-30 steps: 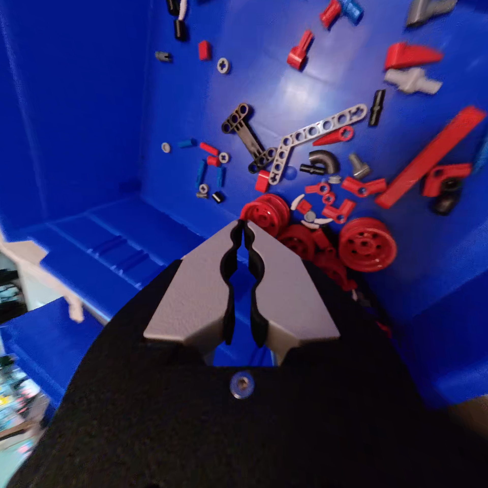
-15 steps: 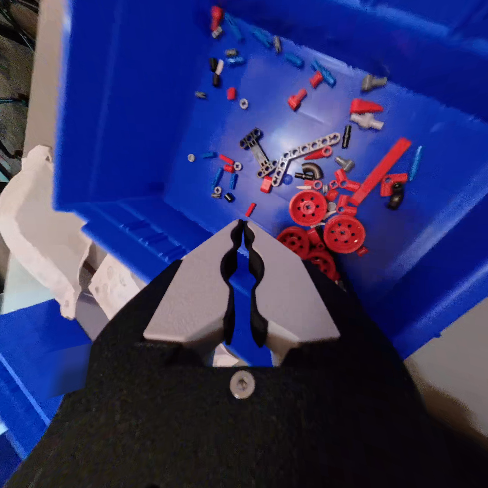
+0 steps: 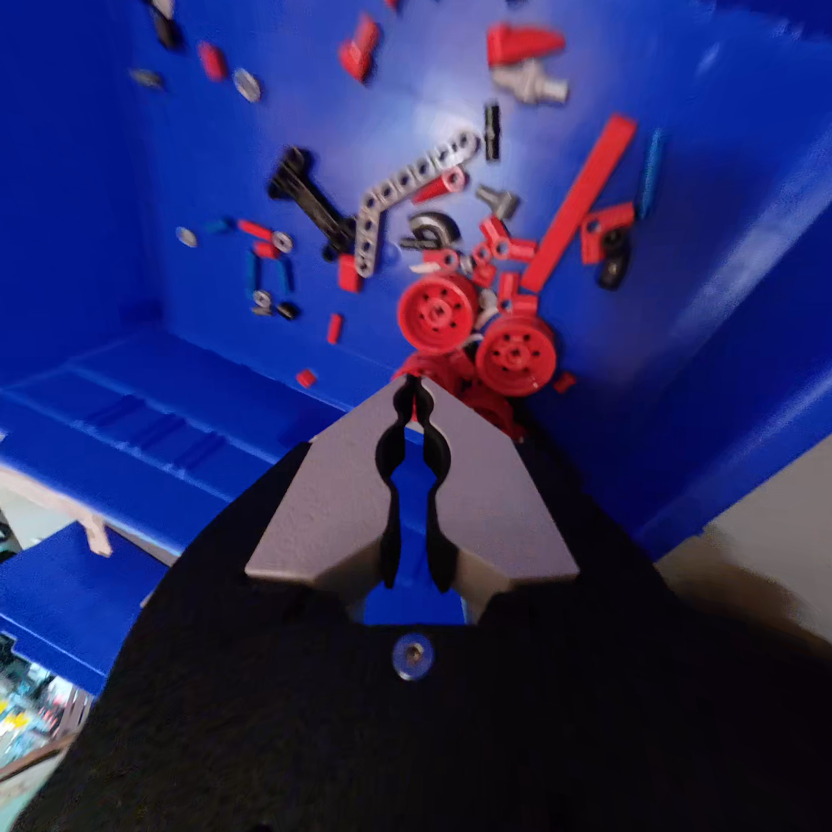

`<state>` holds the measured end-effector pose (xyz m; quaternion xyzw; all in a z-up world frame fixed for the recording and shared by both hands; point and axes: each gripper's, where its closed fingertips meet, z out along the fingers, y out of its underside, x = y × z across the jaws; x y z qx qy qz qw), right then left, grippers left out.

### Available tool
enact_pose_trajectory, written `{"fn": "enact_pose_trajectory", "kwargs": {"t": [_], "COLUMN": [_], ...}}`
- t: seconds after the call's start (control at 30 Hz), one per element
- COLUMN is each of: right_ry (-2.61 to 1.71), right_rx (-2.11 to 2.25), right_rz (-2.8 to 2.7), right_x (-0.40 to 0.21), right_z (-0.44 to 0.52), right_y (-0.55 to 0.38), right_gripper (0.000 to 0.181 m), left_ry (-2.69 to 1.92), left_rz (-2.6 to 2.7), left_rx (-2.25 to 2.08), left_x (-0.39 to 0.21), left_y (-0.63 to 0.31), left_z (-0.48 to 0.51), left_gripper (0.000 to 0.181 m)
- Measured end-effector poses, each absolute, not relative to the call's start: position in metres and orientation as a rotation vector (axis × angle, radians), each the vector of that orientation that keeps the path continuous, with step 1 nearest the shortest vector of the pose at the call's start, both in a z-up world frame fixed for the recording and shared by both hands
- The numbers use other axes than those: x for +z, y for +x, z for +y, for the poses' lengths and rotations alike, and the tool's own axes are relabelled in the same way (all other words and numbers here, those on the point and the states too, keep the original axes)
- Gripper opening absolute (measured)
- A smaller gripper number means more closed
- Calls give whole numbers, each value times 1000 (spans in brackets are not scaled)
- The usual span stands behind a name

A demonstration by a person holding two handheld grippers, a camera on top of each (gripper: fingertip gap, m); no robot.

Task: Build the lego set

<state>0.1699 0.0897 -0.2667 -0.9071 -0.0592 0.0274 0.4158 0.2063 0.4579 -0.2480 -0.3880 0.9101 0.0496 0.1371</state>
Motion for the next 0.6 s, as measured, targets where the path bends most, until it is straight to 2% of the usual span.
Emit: {"fn": "enact_pose_trajectory", "kwargs": {"t": [0.13, 0.47, 0.6], "right_ry": [-2279, -2279, -2279], "right_rx": [76, 74, 72], "right_rz": [-144, -142, -143], "right_x": [-267, -267, -267], "right_z": [90, 90, 89], "right_y": [170, 170, 170], "right_gripper": [23, 22, 22], "left_ry": [-1080, -952, -1076], "left_rz": [2672, 2748, 2596], "left_rx": [361, 32, -61], "left_x": [-258, -258, -236], "left_y": [192, 200, 215], "left_z": [466, 409, 428], "left_gripper": [0, 0, 0]}}
